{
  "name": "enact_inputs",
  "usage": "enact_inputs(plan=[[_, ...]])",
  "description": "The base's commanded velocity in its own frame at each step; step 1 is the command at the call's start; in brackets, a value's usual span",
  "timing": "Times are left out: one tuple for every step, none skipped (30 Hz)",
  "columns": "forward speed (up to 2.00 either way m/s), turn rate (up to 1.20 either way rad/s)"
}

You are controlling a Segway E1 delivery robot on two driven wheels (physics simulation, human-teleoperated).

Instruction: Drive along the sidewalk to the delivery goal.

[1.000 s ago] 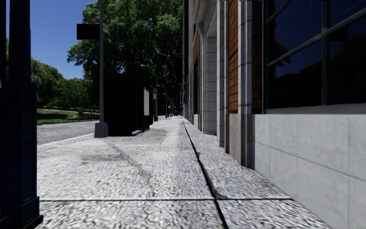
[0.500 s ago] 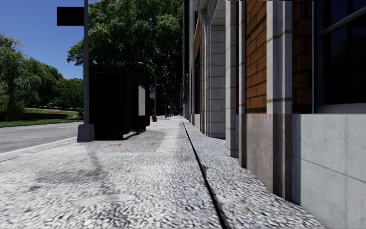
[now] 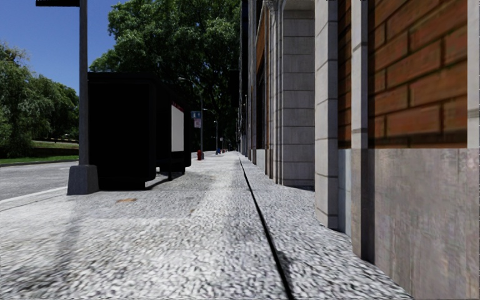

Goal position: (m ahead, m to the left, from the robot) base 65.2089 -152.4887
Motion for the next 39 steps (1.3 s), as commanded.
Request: enact_inputs(plan=[[2.00, 0.00], [2.00, 0.00], [2.00, 0.00], [2.00, 0.00], [2.00, 0.00], [2.00, 0.00], [2.00, 0.00], [2.00, 0.00], [2.00, 0.00], [2.00, 0.00], [2.00, 0.00], [2.00, 0.00], [2.00, 0.00], [2.00, 0.00], [2.00, 0.00], [2.00, 0.00], [2.00, 0.00], [2.00, 0.00], [2.00, 0.00], [2.00, 0.00], [2.00, 0.00], [2.00, 0.00], [2.00, 0.00], [2.00, 0.00], [2.00, 0.00], [2.00, 0.00], [2.00, 0.00], [2.00, 0.00], [2.00, 0.00], [2.00, 0.00], [2.00, 0.00], [2.00, 0.00], [2.00, 0.00], [2.00, 0.00], [2.00, 0.00], [2.00, 0.00], [2.00, 0.00], [2.00, 0.00], [2.00, 0.00]])
